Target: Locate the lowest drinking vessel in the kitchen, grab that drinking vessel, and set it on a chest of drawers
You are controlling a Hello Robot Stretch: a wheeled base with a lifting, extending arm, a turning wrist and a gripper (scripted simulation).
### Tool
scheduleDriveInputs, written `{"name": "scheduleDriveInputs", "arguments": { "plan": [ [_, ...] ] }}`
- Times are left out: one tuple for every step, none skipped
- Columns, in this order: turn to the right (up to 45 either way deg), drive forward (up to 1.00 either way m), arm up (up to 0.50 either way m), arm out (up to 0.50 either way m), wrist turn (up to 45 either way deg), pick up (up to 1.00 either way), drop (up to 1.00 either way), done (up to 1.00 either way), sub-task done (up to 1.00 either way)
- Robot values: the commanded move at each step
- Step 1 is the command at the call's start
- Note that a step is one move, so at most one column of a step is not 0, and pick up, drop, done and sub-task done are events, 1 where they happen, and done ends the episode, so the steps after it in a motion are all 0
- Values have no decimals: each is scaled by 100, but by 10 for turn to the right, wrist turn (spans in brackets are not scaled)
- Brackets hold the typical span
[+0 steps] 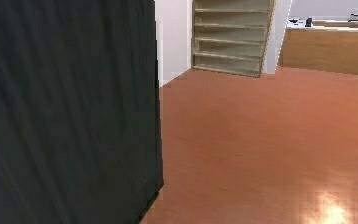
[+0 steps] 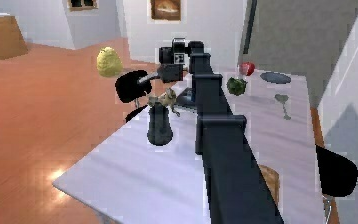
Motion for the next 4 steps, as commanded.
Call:
{"name": "scheduleDriveInputs", "arguments": {
  "plan": [
    [0, 0, -28, 0, 0, 0, 0, 0, 0],
    [0, 0, 0, 0, 0, 100, 0, 0, 0],
    [0, 0, 10, 0, 0, 0, 0, 0, 0],
    [0, 0, 18, 0, 0, 0, 0, 0, 0]
  ]
}}
